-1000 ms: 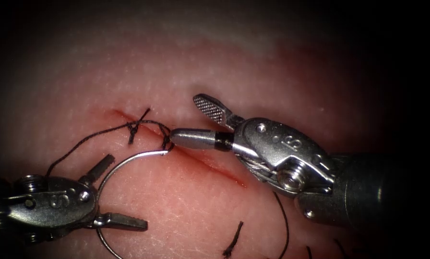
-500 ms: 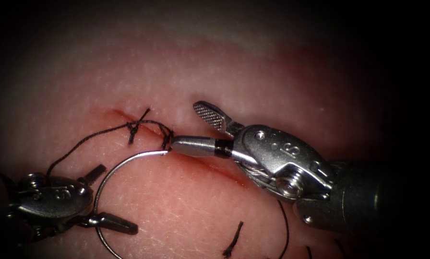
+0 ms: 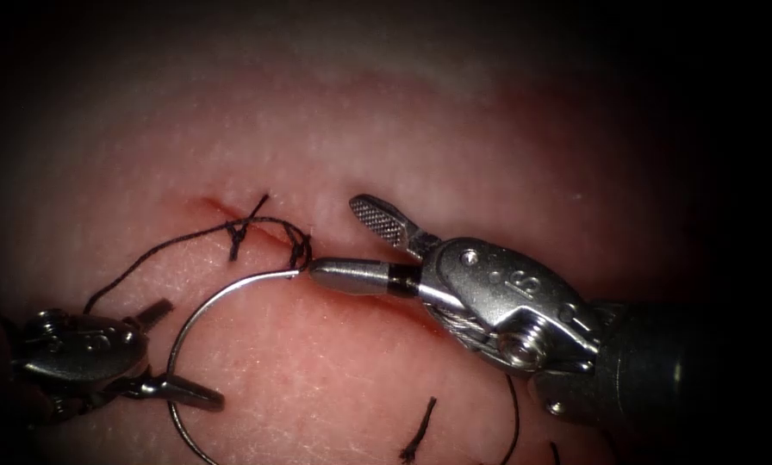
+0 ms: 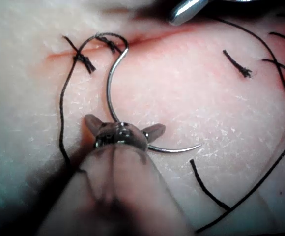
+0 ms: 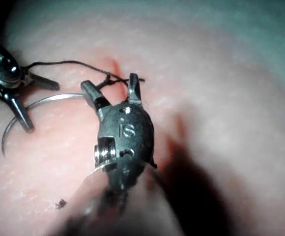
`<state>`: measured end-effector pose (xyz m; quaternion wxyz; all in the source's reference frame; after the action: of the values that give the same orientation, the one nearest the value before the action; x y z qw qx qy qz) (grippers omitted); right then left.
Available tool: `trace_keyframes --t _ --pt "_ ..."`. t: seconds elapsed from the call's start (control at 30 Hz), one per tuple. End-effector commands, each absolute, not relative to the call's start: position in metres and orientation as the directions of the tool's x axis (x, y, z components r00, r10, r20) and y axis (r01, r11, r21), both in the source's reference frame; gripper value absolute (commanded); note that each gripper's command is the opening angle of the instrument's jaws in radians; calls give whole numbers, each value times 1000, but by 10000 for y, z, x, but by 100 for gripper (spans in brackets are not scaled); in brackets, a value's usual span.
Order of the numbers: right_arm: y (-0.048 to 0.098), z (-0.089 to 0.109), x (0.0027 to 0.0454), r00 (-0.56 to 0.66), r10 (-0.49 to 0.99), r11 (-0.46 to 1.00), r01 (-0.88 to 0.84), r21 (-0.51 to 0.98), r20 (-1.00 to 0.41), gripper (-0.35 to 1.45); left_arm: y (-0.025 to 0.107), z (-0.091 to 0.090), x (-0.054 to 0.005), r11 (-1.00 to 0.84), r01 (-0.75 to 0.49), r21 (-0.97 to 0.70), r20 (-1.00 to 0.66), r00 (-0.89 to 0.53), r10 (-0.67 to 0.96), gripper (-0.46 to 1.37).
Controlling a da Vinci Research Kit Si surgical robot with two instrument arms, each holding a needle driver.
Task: Wound Closure
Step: Pick up the needle with the left gripper
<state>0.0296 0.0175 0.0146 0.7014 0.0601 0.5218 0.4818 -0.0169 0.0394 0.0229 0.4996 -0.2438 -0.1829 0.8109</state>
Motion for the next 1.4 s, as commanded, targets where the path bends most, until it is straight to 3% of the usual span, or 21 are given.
trace_keyframes --t 0.03,0.17,0.4,0.43,0.57,0.97,1.4 --pt "175 145 295 -9 738 527 -616 585 -674 102 393 233 -169 -430 -724 -539 -201 -385 901 93" --pt "174 144 295 -9 738 528 -616 585 -675 102 389 243 -170 -425 -728 -537 -201 -379 903 83" --pt "173 143 293 -8 738 529 -615 586 -675 102 380 257 -172 -398 -698 -596 -177 -369 912 49" --pt "173 143 293 -8 738 529 -614 585 -675 102 380 257 -172 -391 -697 -601 -172 -365 915 40" --pt "171 144 292 -8 737 530 -615 584 -676 101 382 259 -170 -365 -700 -614 -164 -339 926 -35" --pt "169 144 286 -7 735 533 -612 584 -678 101 399 250 -161 -257 -762 -594 -145 -213 966 -35" --pt "166 140 278 -5 735 535 -609 585 -678 96 432 226 -168 -64 -752 -656 -167 62 984 -35"
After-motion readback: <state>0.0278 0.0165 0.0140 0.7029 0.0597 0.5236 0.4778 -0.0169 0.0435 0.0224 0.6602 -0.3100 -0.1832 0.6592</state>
